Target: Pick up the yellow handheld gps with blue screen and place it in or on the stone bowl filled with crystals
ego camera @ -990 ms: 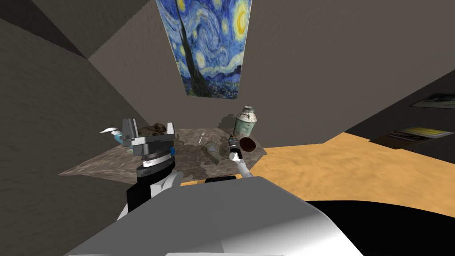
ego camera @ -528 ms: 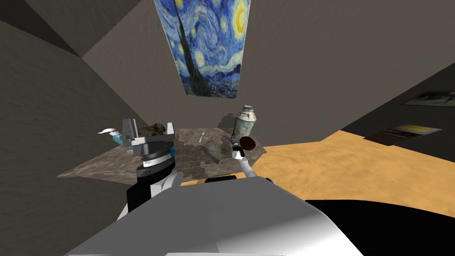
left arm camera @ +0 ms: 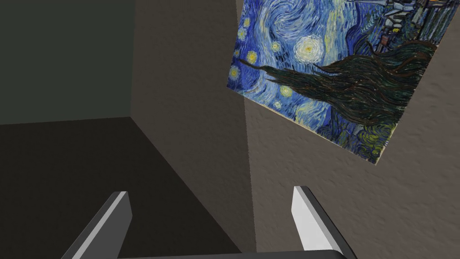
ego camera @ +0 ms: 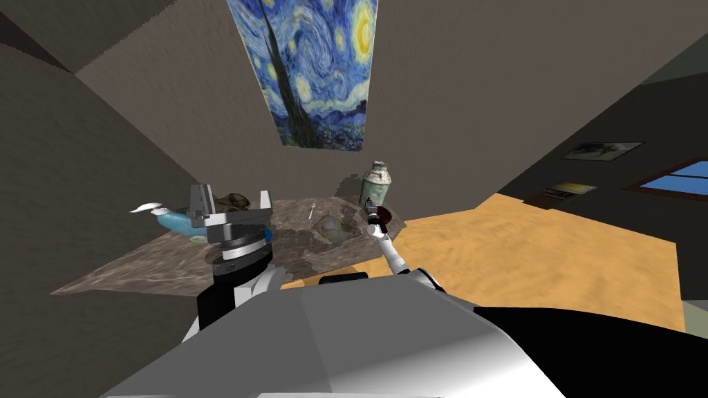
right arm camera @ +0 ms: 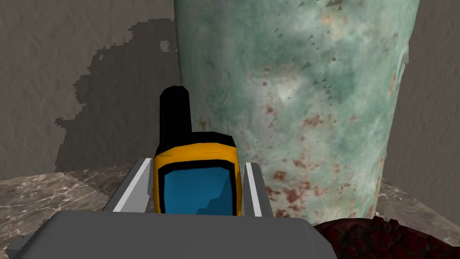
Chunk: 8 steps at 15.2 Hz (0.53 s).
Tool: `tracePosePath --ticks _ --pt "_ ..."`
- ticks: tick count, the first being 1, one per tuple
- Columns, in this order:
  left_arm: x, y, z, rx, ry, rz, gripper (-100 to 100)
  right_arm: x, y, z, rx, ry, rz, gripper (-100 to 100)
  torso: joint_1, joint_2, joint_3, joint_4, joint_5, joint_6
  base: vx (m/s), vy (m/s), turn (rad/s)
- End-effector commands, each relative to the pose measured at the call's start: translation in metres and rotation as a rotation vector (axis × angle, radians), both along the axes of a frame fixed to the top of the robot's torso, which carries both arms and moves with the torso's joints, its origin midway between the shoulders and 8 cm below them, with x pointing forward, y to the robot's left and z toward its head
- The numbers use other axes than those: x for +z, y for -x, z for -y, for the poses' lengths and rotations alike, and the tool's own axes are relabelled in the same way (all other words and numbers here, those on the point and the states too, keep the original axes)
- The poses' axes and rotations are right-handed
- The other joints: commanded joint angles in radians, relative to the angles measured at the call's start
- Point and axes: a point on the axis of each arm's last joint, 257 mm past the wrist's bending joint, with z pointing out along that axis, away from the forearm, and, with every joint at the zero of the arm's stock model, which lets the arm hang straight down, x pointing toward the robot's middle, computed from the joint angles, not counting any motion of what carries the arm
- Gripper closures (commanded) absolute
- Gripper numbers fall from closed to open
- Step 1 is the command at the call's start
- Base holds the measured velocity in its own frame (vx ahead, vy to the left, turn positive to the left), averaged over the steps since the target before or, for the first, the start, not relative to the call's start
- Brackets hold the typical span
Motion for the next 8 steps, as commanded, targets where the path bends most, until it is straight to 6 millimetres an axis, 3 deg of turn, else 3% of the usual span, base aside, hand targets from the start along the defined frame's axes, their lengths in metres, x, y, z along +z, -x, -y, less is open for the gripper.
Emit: tracePosePath --ticks 1,4,8 --pt "0.0 0.0 0.0 0.0 0.0 0.0 0 0.02 -0.011 0.005 -0.004 -0.012 0.027 100 0.0 0.0 0.0 0.0 0.0 0.0 -0.11 0.011 -0.245" --pt "0.0 0.0 0.0 0.0 0.0 0.0 0 0.05 -0.022 0.007 0.003 -0.042 0.058 100 -0.003 0.001 0.001 0.0 -0.001 0.001 -0.111 0.001 -0.224" --pt "0.0 0.0 0.0 0.0 0.0 0.0 0 0.074 -0.032 -0.001 0.028 -0.068 0.071 100 -0.005 0.001 0.0 0.0 -0.003 -0.001 -0.098 -0.026 -0.168"
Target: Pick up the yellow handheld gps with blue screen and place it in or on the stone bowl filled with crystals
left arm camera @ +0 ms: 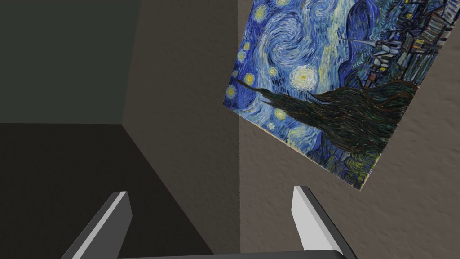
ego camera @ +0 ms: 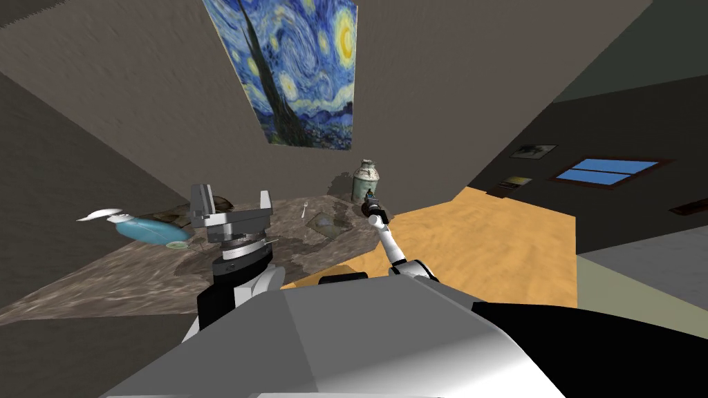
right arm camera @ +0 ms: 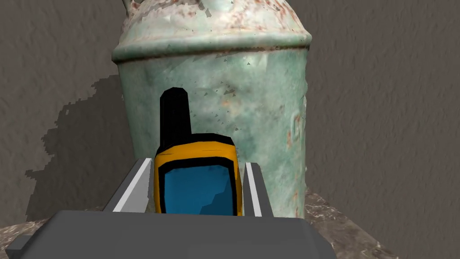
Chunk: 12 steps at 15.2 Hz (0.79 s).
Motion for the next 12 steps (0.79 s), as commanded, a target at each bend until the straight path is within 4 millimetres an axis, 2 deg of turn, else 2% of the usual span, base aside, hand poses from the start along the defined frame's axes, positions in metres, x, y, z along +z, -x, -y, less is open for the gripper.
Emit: tracePosePath --ticks 1,7,12 --pt "0.0 0.0 0.0 0.0 0.0 0.0 0 0.009 -0.004 -0.006 0.018 -0.007 0.001 100 0.0 0.0 0.0 0.0 0.0 0.0 -0.07 -0.038 -0.098" --pt "0.0 0.0 0.0 0.0 0.0 0.0 0 0.021 -0.014 -0.01 0.054 0.014 -0.016 100 0.001 -0.005 -0.003 -0.001 0.001 -0.002 -0.037 -0.031 -0.055" --pt "0.0 0.0 0.0 0.0 0.0 0.0 0 0.009 -0.02 -0.021 0.101 0.031 -0.072 100 -0.002 -0.008 -0.005 -0.002 0.001 -0.003 -0.005 -0.077 -0.022"
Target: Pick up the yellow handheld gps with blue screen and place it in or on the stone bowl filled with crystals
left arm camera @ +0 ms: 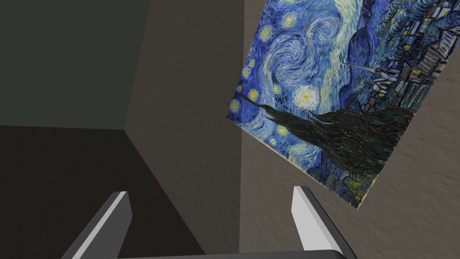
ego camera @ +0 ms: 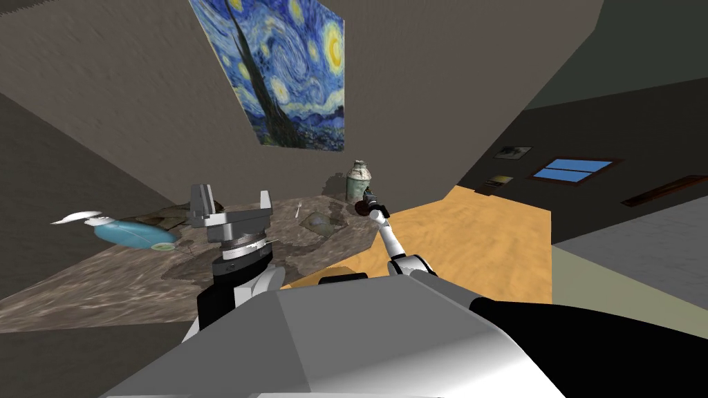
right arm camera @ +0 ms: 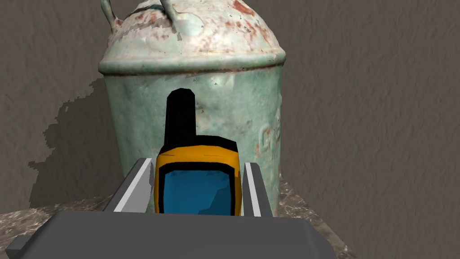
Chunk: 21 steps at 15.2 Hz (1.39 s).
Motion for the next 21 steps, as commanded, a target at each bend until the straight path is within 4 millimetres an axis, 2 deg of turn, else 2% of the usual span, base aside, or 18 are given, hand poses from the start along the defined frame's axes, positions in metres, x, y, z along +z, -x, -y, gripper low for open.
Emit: tracePosePath --ticks 1,6,7,10,11,12,13,14,18,19,21 --pt "0.0 0.0 0.0 0.0 0.0 0.0 0 -0.01 -0.002 -0.009 0.029 0.008 -0.035 100 0.0 0.0 0.0 0.0 0.0 0.0 0.001 -0.115 -0.004" --pt "0.0 0.0 0.0 0.0 0.0 0.0 0 -0.036 -0.003 -0.034 0.093 0.005 -0.111 100 -0.001 -0.003 -0.002 -0.001 0.0 -0.002 0.035 -0.126 0.012" --pt "0.0 0.0 0.0 0.0 0.0 0.0 0 -0.036 -0.003 -0.034 0.093 0.005 -0.111 100 -0.002 -0.003 -0.002 -0.001 -0.001 -0.002 0.019 -0.101 0.016" --pt "0.0 0.0 0.0 0.0 0.0 0.0 0 -0.055 -0.001 -0.06 0.146 -0.016 -0.164 100 0.0 -0.002 -0.001 0.0 -0.001 -0.003 0.033 -0.101 0.013" --pt "0.0 0.0 0.0 0.0 0.0 0.0 0 -0.063 0.002 -0.078 0.175 -0.035 -0.186 100 0.0 -0.002 -0.001 -0.001 -0.001 -0.004 0.038 -0.135 0.034" --pt "0.0 0.0 0.0 0.0 0.0 0.0 0 -0.063 0.002 -0.078 0.175 -0.035 -0.186 100 -0.001 -0.002 -0.002 -0.001 -0.001 -0.004 0.036 -0.123 0.032" --pt "0.0 0.0 0.0 0.0 0.0 0.0 0 -0.061 0.003 -0.067 0.159 -0.027 -0.175 100 -0.001 -0.003 -0.001 0.0 -0.001 -0.004 0.021 -0.062 0.029" --pt "0.0 0.0 0.0 0.0 0.0 0.0 0 -0.062 0.004 -0.07 0.165 -0.028 -0.18 -100 0.001 -0.002 -0.001 0.0 -0.001 -0.003 0.008 -0.023 0.01" --pt "0.0 0.0 0.0 0.0 0.0 0.0 0 -0.062 0.004 -0.07 0.166 -0.027 -0.18 -100 0.006 0.0 0.001 0.001 0.0 -0.003 0.002 -0.004 0.0" --pt "0.0 0.0 0.0 0.0 0.0 0.0 0 -0.052 -0.003 -0.068 0.179 -0.025 -0.181 -100 0.006 0.001 0.001 0.001 0.0 -0.003 -0.01 0.029 -0.076" --pt "0.0 0.0 0.0 0.0 0.0 0.0 0 -0.047 -0.007 -0.067 0.186 -0.024 -0.182 -100 0.009 0.001 0.001 0.001 0.001 -0.003 -0.021 0.055 -0.098"
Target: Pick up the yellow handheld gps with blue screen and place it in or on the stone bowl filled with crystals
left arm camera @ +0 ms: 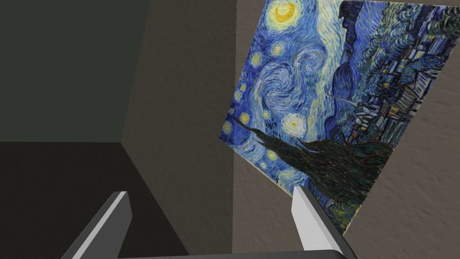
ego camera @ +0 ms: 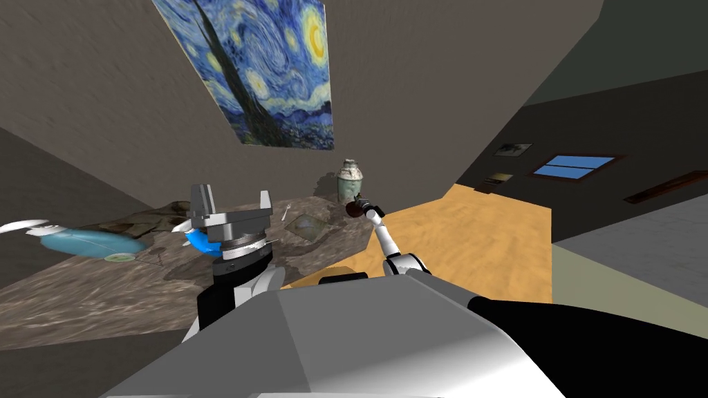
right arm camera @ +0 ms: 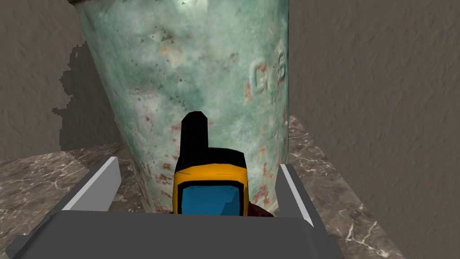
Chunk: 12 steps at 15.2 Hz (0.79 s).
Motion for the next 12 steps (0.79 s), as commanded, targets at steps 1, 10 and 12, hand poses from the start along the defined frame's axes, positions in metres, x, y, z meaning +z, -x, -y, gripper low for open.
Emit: tracePosePath --ticks 1,10,12 --pt "0.0 0.0 0.0 0.0 0.0 0.0 0 0.01 -0.007 0.002 0.016 0.0 -0.003 -100 0.0 0.0 0.0 0.0 0.0 0.0 -0.027 0.076 -0.086" --pt "0.0 0.0 0.0 0.0 0.0 0.0 0 0.038 -0.022 0.006 0.049 -0.001 -0.005 -100 0.0 0.0 0.0 0.0 0.0 0.0 -0.024 0.064 -0.075" --pt "0.0 0.0 0.0 0.0 0.0 0.0 0 0.038 -0.022 0.006 0.049 -0.001 -0.005 -100 -0.002 -0.001 -0.001 0.0 0.0 0.0 0.0 0.0 0.0"
